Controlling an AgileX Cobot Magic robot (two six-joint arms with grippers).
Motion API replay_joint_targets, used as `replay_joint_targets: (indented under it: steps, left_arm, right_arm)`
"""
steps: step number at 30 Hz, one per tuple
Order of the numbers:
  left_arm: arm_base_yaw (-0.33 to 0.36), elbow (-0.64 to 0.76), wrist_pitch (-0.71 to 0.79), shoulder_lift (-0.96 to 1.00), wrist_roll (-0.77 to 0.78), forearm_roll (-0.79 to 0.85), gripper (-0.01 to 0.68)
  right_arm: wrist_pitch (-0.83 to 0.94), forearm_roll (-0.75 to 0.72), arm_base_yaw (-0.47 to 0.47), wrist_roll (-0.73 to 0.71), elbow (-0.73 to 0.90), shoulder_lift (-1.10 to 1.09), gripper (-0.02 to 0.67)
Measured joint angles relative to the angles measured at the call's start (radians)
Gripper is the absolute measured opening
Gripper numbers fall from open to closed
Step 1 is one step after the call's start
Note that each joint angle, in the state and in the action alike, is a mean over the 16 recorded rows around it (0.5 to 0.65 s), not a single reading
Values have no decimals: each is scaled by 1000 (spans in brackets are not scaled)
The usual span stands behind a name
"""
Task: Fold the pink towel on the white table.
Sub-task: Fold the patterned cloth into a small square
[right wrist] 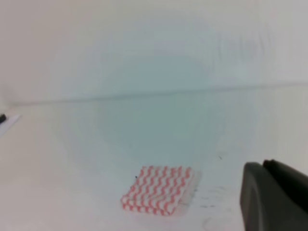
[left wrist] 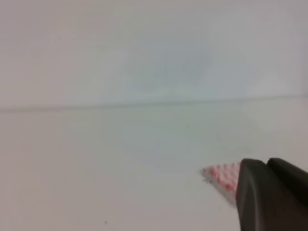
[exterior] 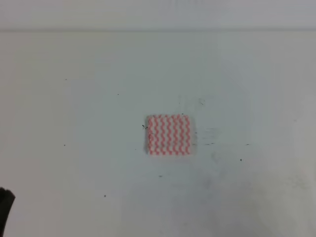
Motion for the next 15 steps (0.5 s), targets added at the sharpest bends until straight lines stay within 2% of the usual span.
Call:
replay_joint_targets:
  steps: [6,15]
  left_arm:
    - [0,50,-27,-51,4,-3,-4]
    - [0,56,-43,-55,4,-6,-4]
  right_arm:
    - [-96,62,0,-86,55,-27,-18]
    - [-167,80,0,-99,100,-23,-18]
